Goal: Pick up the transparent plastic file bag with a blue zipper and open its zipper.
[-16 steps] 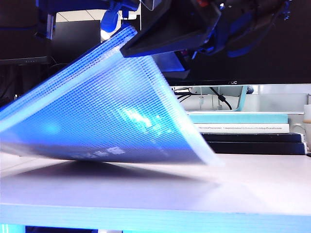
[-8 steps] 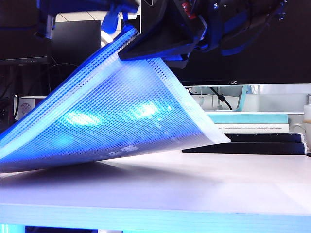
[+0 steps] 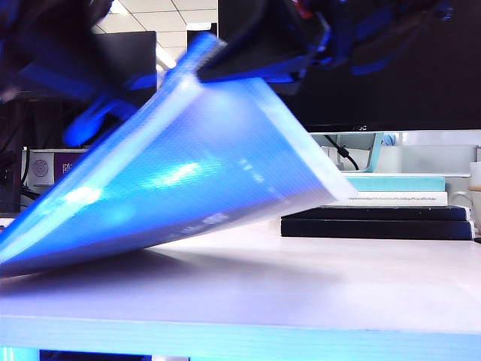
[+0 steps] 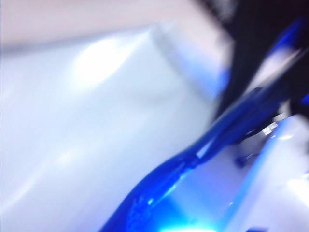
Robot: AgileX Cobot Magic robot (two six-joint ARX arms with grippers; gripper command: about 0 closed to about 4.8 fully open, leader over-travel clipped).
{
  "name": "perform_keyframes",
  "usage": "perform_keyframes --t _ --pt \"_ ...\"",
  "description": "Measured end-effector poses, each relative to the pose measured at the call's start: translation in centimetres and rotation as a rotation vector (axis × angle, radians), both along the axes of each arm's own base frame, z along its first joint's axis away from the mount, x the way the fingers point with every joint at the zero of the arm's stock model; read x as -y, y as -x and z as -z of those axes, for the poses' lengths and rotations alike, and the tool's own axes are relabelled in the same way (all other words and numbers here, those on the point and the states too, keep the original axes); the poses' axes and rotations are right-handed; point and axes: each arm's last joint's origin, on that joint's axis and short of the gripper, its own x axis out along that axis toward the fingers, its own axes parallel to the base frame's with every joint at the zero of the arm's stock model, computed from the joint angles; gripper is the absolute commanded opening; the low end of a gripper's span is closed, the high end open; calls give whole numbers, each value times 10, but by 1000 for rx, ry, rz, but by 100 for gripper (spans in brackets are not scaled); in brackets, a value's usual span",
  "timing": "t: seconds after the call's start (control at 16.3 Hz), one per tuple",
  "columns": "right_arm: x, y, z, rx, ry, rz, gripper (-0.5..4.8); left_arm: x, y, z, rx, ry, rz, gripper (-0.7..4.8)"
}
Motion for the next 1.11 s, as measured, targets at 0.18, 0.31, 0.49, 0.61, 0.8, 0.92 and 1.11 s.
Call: perform_keyframes --t 0.18,0.31,0.49,0.61,0.8,0.92,1.11 --pt "6 -3 -2 -3 -3 24 -5 -7 2 5 -55 -17 48 -6" --pt "13 -5 -4 -13 0 47 -5 -11 4 10 -59 -117 23 -6" --pt "23 -6 -7 -23 7 81 -5 -22 7 19 -33 -398 -149 -6" --pt "31 -6 -9 -19 31 126 -5 -29 6 21 9 -551 -275 -6" --pt "34 -4 -7 -41 79 160 -5 -36 5 21 71 -723 -445 -6" --pt "35 -4 -6 -40 99 173 -5 -41 6 21 107 -836 -524 -6" --pt "35 -3 -5 -43 119 180 -5 -49 6 20 170 -1004 -611 -6"
